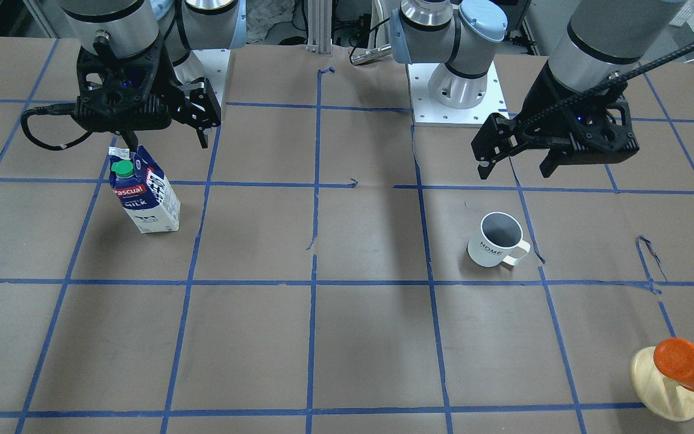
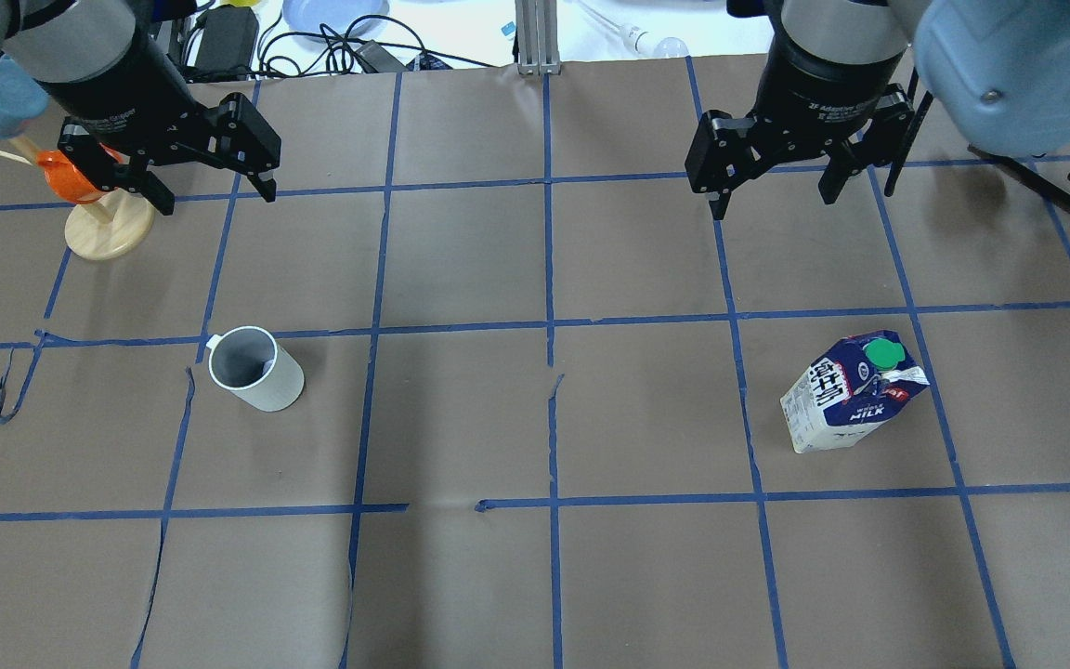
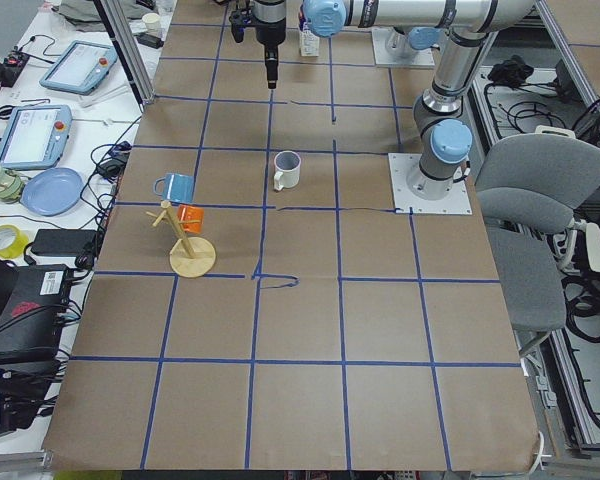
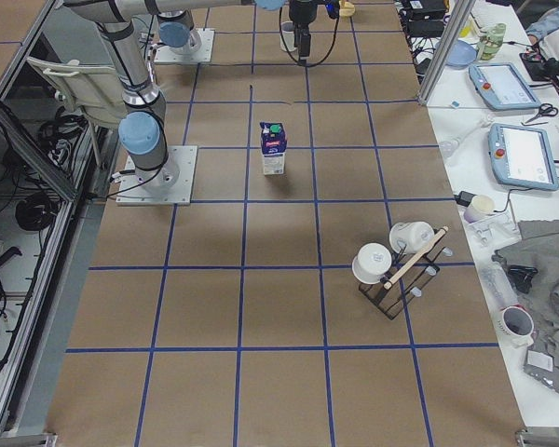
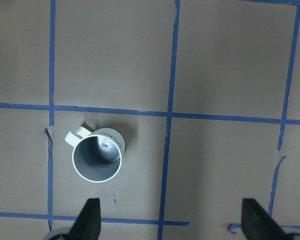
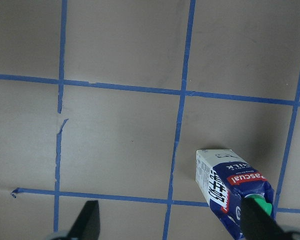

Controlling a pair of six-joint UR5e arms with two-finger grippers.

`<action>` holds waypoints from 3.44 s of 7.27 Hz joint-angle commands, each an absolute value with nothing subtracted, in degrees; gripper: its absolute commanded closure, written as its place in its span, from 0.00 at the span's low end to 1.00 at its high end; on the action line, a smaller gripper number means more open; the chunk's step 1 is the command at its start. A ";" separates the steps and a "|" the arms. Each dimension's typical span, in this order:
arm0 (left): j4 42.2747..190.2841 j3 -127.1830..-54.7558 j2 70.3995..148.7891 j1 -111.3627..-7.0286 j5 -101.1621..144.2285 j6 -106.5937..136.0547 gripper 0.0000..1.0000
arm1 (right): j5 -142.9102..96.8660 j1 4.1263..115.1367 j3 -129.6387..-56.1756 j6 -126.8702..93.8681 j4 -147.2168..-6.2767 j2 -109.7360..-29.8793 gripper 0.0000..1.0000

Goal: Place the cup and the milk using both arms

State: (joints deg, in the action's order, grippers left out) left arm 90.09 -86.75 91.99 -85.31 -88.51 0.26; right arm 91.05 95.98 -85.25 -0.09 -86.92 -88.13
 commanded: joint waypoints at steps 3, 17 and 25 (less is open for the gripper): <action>90.18 -86.84 92.37 -83.51 -88.51 0.26 0.00 | 91.05 95.98 -85.17 -0.09 -86.84 -88.07 0.00; 75.06 -110.83 101.15 -66.80 -87.54 0.97 0.00 | 91.14 95.98 -85.17 -0.09 -86.84 -88.07 0.00; 73.12 -110.48 104.59 -66.97 -83.41 8.95 1.00 | 91.58 95.98 -85.43 0.26 -86.75 -88.15 0.00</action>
